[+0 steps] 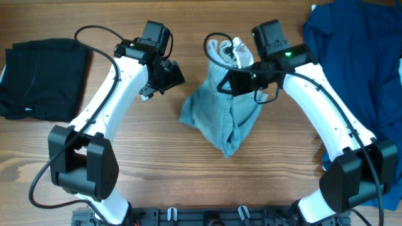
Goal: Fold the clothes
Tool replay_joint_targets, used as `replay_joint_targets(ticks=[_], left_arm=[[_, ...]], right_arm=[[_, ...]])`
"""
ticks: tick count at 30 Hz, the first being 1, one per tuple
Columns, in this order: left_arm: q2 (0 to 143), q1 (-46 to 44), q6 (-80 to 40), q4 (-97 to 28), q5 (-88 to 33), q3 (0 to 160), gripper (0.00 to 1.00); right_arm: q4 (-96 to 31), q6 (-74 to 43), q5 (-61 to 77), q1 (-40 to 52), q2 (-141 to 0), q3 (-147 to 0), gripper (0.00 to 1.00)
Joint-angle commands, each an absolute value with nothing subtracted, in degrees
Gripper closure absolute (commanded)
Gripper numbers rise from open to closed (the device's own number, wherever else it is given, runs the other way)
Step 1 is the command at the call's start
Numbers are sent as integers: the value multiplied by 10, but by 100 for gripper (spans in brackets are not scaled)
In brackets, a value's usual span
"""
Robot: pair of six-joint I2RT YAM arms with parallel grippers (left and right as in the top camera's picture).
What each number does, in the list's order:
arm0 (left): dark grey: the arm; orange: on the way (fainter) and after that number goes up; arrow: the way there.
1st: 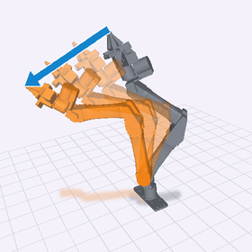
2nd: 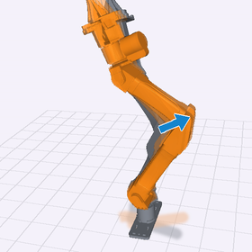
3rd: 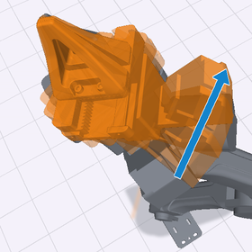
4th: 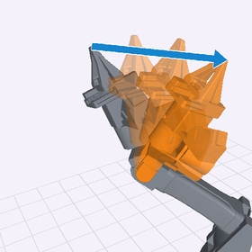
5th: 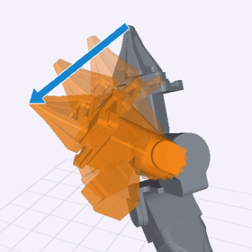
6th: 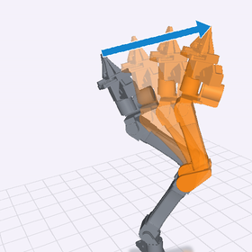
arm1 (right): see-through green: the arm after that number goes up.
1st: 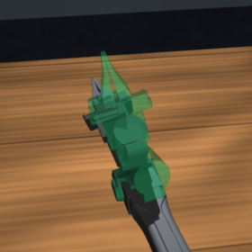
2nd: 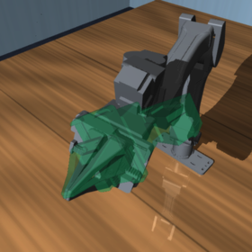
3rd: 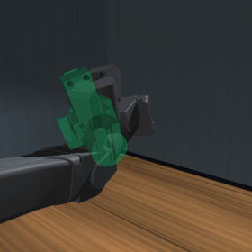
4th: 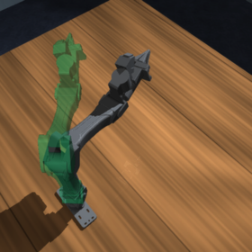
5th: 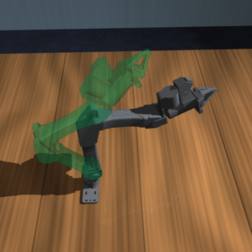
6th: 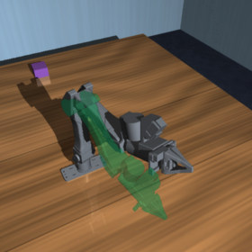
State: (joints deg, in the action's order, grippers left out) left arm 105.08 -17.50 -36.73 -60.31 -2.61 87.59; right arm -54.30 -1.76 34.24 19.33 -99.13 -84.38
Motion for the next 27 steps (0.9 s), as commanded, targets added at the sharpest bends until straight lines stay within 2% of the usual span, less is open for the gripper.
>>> replay_joint_targets(ticks=[1,4,8,12,13,17,20,21,23,27], left_arm=[[1058,-164,-362,-603,-15,872,14],[1054,-149,-322,-596,-73,872,15],[1038,-118,-317,-604,-70,872,16],[1036,-120,-317,-614,-70,872,15],[1036,-123,-317,-613,-71,872,15],[1037,-140,-317,-607,-77,872,10],[1042,-154,-317,-598,-77,872,4],[1042,-157,-317,-596,-77,872,2],[1042,-163,-317,-588,-81,872,0],[1044,-176,-261,-549,-127,872,0]], right_arm=[[-538,-22,347,218,-991,-847,94],[-535,-21,316,240,-991,-847,94],[-521,-48,314,267,-991,-847,94],[-580,-194,97,265,-991,-847,91],[-610,-217,43,265,-993,-847,85],[-679,-289,-58,265,-1025,-846,82],[-687,-322,-59,265,-1075,-820,71],[-686,-337,-69,264,-1079,-811,64],[-713,-412,-126,248,-1079,-798,44],[-749,-439,-152,175,-1052,-798,42]])
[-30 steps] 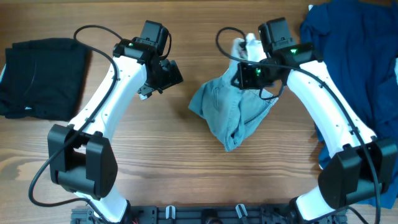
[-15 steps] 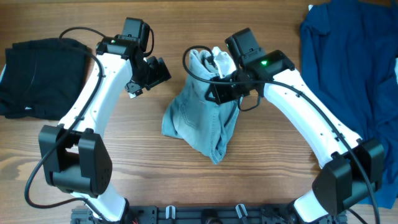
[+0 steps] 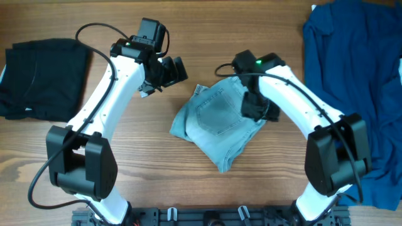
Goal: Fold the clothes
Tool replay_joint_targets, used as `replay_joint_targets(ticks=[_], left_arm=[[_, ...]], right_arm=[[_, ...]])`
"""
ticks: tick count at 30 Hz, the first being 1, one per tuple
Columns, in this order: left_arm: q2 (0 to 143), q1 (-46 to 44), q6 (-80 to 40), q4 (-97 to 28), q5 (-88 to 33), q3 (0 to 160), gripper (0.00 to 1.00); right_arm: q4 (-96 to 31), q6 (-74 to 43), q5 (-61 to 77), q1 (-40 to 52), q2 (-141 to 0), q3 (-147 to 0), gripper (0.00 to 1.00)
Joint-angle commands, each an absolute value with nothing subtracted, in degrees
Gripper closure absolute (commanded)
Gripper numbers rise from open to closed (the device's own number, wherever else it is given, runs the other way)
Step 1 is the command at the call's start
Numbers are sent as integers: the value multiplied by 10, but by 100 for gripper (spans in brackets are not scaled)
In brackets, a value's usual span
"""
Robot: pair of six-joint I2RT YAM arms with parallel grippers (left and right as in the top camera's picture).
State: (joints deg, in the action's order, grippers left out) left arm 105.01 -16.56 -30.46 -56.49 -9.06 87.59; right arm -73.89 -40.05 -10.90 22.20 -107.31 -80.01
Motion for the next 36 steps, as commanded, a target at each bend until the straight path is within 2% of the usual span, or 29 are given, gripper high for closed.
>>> replay_joint_targets(ticks=[1,3,4,8,12,15,17,18,21,22,23,26,30,32,33,36], left_arm=[[1047,-179,-250,-538,-133,872,0],[1066,-184,-215,-505,-174,872,0],[1082,-186,-205,-489,-194,872,0],[1152,-188,-176,-439,-263,872,0],[1189,-226,-97,-386,-285,872,0],[1204,-258,-88,-365,-277,872,0],[1219,-269,-88,-382,-269,872,4],[1228,-271,-88,-394,-269,872,8],[1233,-272,-88,-427,-270,872,66],[1233,-272,-88,-438,-270,872,89],[1232,-269,-94,-454,-272,872,96],[1208,-242,-122,-533,-285,900,96],[1121,-183,-263,-669,-291,953,96],[1101,-177,-259,-730,-289,952,96],[1102,-183,-258,-779,-263,942,96],[1102,-204,-280,-806,-135,884,96]], right_arm=[[-753,-433,-150,149,-1039,-798,42],[-741,-367,-112,114,-1010,-798,41],[-731,-333,-79,107,-1001,-798,36],[-714,-237,44,103,-991,-798,30],[-712,-241,50,103,-991,-798,29],[-714,-241,76,103,-991,-798,30],[-714,-240,76,103,-991,-798,30],[-714,-240,76,103,-991,-798,29],[-712,-241,76,103,-991,-798,29],[-711,-240,75,103,-991,-798,29],[-710,-240,75,103,-991,-798,29],[-705,-240,75,103,-991,-798,29],[-705,-240,73,103,-991,-798,27],[-703,-240,73,102,-991,-798,27],[-701,-239,73,103,-991,-798,26],[-701,-236,73,103,-991,-798,26]])
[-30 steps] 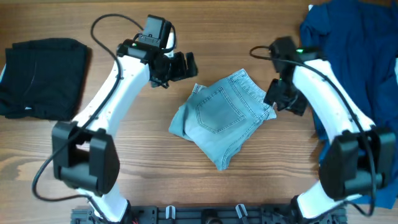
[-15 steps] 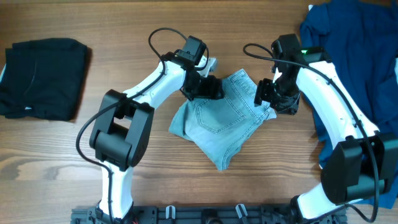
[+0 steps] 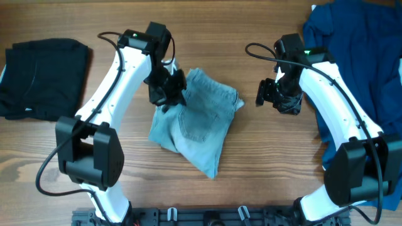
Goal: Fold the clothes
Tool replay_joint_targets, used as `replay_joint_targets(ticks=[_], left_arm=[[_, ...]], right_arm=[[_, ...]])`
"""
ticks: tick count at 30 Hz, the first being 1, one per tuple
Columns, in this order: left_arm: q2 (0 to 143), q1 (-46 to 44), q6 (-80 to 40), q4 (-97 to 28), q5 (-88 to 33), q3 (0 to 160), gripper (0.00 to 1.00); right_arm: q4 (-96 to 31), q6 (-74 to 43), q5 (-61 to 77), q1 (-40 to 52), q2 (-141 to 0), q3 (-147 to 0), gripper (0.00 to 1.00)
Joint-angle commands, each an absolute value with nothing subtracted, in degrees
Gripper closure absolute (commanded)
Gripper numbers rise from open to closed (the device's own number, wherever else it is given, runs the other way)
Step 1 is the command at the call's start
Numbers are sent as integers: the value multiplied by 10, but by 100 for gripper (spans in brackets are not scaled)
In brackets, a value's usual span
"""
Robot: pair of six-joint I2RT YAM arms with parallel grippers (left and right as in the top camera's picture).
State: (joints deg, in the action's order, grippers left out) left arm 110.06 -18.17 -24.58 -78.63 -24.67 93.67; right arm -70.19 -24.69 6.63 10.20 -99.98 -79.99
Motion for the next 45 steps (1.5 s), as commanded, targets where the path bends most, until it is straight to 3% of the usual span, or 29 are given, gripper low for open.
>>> replay_joint_targets(ticks=[1,9,10,14,15,17,23,27,31,35,38,42,45], left_arm=[[1102,-206,-289,-806,-122,866,96],[1102,-208,-295,-813,-127,702,96],[1102,-208,-294,-815,-125,695,91],[1102,-207,-294,-801,-125,692,44],[1102,-207,-295,-793,-125,692,20],[1102,-208,-301,-785,-116,692,11],[1102,-208,-385,-736,-51,672,6],[1103,-209,-364,-600,-176,594,5],[1103,-205,-333,-463,-177,568,25],[1103,-201,-332,-340,-190,580,27],[1103,-201,-297,-326,-193,622,28],[1101,-191,-257,-427,-190,737,9],[1089,-166,-236,-466,-182,762,8]], right_arm=[[-701,-231,73,103,-991,-798,26],[-701,-222,73,103,-991,-798,26],[-701,-220,73,103,-991,-798,26],[-701,-218,73,103,-991,-798,24],[-701,-215,73,103,-991,-798,23],[-701,-212,73,103,-991,-798,23],[-701,-207,73,102,-991,-798,23],[-699,-206,73,103,-991,-798,23],[-684,-206,74,103,-991,-798,23],[-651,-139,125,103,-991,-798,23],[-639,-51,200,105,-991,-801,31],[-641,-13,254,126,-985,-804,56],[-651,31,284,154,-982,-804,72]])
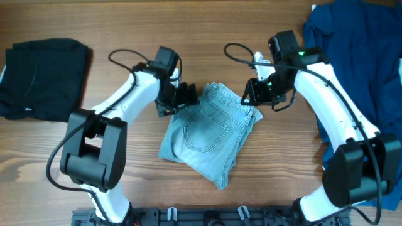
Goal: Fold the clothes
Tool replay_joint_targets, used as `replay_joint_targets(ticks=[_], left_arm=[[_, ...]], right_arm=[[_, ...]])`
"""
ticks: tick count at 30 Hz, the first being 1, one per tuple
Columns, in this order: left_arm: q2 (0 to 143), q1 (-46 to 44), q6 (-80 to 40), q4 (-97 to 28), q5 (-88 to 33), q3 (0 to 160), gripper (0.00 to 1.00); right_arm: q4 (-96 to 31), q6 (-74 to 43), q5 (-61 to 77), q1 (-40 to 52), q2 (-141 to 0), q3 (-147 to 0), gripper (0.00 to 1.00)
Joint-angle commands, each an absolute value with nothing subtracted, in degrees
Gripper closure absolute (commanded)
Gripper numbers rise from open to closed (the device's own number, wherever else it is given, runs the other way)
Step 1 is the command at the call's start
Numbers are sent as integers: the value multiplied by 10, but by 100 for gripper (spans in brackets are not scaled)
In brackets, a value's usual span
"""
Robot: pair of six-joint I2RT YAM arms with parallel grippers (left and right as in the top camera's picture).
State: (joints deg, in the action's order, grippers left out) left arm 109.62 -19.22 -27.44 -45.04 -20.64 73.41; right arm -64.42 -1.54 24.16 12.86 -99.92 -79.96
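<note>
Light-blue jeans, folded into a compact bundle, lie in the middle of the table with a back pocket facing up. My left gripper is at the bundle's upper left edge, its fingers closed on the denim there. At the upper right corner of the jeans is my right gripper, jaws apart, with the cloth just under its fingertips. Whether it touches the cloth is not clear from above.
A folded black garment lies at the far left. A heap of dark blue cloth covers the right side and runs down the right edge. Bare wood surrounds the jeans.
The jeans have shifted right and turned a little. My left gripper moved right with their upper left edge. My right gripper, then apart from the jeans, has come left to their upper right corner.
First my right gripper held the jeans bunched up above the table, the left one open beside them. Then the jeans lay flatter under the right arm. Later the left gripper was on them and the right stood clear. Now both are at the top corners.
</note>
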Motion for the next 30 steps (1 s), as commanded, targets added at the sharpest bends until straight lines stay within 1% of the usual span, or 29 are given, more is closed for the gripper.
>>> replay_joint_targets(ticks=[1,3,6,8,11,13,16,19,20,23,24,26,30], left_arm=[[1084,-156,-235,-466,-174,762,8],[1080,-124,-251,-461,-173,762,9],[1092,-91,-266,-464,-166,761,17],[1104,-90,-290,-470,-145,761,17],[1131,-104,-289,-472,-161,756,17],[1143,-114,-290,-470,-175,748,17],[1155,-139,-289,-455,-190,727,18],[1177,-169,-289,-425,-190,722,35],[1180,-176,-289,-421,-190,722,44],[1183,-186,-289,-399,-190,722,96],[1183,-185,-289,-396,-188,722,96],[1183,-185,-288,-391,-173,722,96],[1162,-178,-287,-416,-190,734,96]], right_arm=[[-650,34,283,168,-982,-804,76],[-642,45,267,207,-982,-803,76],[-636,45,238,256,-988,-798,77],[-634,45,238,275,-997,-788,76],[-613,32,237,305,-1018,-746,76],[-577,-2,237,312,-1023,-716,76],[-550,-3,238,312,-1027,-690,76],[-548,-6,241,314,-1040,-683,77],[-546,-8,245,314,-1040,-682,77],[-540,-17,246,320,-1040,-681,76],[-540,-13,261,323,-1040,-681,75],[-533,37,296,336,-1040,-683,72],[-506,33,265,352,-1040,-684,72]])
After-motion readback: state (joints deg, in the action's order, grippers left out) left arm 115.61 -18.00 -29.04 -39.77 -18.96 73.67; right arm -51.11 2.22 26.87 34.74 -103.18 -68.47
